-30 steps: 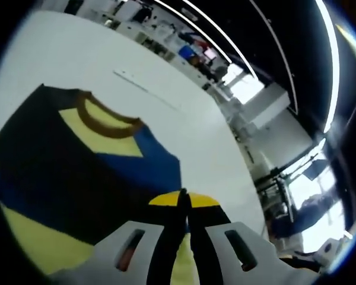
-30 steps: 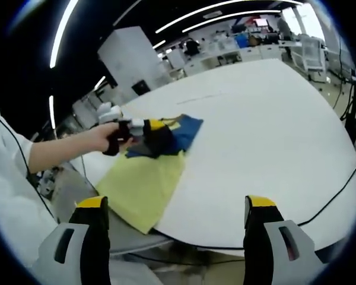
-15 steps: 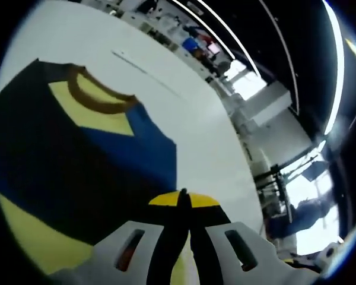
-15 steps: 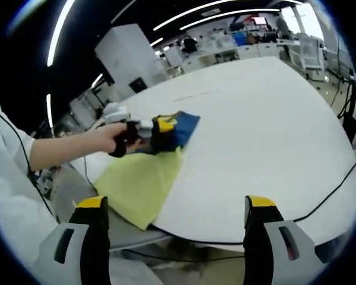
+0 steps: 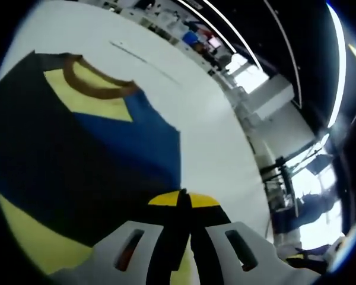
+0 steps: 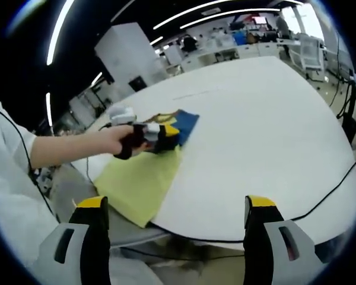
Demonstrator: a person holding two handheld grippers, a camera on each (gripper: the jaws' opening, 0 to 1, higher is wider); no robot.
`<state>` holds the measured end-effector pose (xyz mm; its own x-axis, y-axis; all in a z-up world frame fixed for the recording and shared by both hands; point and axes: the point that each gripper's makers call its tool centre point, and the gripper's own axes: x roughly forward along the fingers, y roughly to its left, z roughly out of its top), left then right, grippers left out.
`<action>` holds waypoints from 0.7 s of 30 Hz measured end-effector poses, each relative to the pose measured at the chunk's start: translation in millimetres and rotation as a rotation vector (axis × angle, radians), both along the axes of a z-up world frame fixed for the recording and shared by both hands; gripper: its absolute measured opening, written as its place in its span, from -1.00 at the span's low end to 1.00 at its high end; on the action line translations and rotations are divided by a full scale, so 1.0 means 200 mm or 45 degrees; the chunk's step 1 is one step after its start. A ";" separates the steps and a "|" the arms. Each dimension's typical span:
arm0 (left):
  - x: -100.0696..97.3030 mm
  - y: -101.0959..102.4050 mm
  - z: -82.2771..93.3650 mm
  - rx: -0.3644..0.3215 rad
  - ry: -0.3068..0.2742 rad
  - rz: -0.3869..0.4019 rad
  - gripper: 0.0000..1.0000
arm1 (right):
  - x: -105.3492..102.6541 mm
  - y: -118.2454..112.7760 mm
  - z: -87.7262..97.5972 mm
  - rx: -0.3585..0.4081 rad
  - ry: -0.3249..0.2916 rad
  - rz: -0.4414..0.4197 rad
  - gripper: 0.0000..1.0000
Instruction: Fold the garment on the visible template until the final outline fits inside the template.
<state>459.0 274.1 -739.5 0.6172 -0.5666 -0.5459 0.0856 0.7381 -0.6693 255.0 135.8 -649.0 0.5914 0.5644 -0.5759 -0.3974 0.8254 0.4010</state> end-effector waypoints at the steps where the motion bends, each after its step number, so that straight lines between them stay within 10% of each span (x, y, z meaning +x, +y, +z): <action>1: 0.00 0.00 -0.01 0.000 0.005 0.000 -0.98 | 0.00 0.00 0.00 -0.001 0.000 0.001 0.88; 21: -0.03 -0.12 -0.02 -0.036 0.010 -0.132 -0.88 | 0.00 0.01 0.01 -0.016 -0.003 0.027 0.89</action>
